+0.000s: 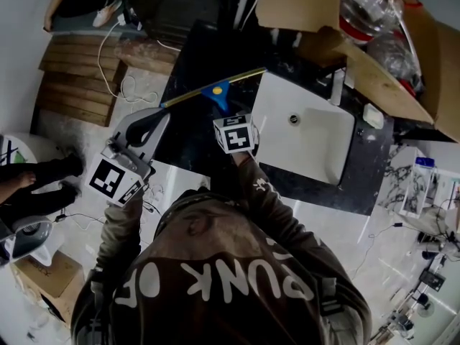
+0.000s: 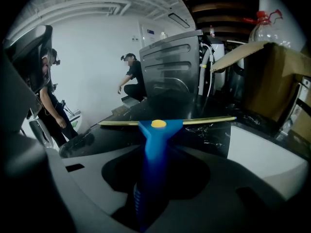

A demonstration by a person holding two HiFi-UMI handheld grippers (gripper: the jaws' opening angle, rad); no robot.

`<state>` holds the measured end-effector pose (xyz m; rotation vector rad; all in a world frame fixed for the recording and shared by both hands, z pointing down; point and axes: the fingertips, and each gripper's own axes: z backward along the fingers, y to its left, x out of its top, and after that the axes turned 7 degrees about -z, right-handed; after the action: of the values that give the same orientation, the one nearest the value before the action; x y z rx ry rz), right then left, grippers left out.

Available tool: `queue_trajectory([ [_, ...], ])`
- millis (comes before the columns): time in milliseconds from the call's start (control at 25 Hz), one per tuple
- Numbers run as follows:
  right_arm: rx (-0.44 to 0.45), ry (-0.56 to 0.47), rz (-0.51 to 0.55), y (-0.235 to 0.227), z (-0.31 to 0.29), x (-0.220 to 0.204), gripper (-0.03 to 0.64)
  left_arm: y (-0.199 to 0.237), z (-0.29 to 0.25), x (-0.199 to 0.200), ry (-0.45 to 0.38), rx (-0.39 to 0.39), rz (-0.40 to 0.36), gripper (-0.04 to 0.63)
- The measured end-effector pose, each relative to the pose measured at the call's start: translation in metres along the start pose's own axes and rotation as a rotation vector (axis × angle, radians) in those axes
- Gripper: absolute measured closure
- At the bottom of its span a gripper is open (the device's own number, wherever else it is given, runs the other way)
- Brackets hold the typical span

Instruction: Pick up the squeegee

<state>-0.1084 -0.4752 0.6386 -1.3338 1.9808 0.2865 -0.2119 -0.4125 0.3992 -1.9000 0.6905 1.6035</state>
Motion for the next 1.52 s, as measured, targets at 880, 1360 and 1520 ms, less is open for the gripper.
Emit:
queue_trajectory([
  [880, 0.008, -0.346, 0.139, 0.037, 0.149, 0.037, 0.476, -0.037, 0.069, 0.028, -0.042, 0.046, -0.074, 0.592],
  [1360, 0.008, -0.484, 0.204, 0.066, 0.237, 0.018, 0.476, -0.076, 0.11, 0.037, -0.053, 0.042, -0.076, 0.592],
  [1520, 0.015, -0.523, 0.226, 0.07, 0.261, 0.012, 0.476, -0.087, 0.117, 0.041, -0.057, 0.046, -0.081, 0.592],
])
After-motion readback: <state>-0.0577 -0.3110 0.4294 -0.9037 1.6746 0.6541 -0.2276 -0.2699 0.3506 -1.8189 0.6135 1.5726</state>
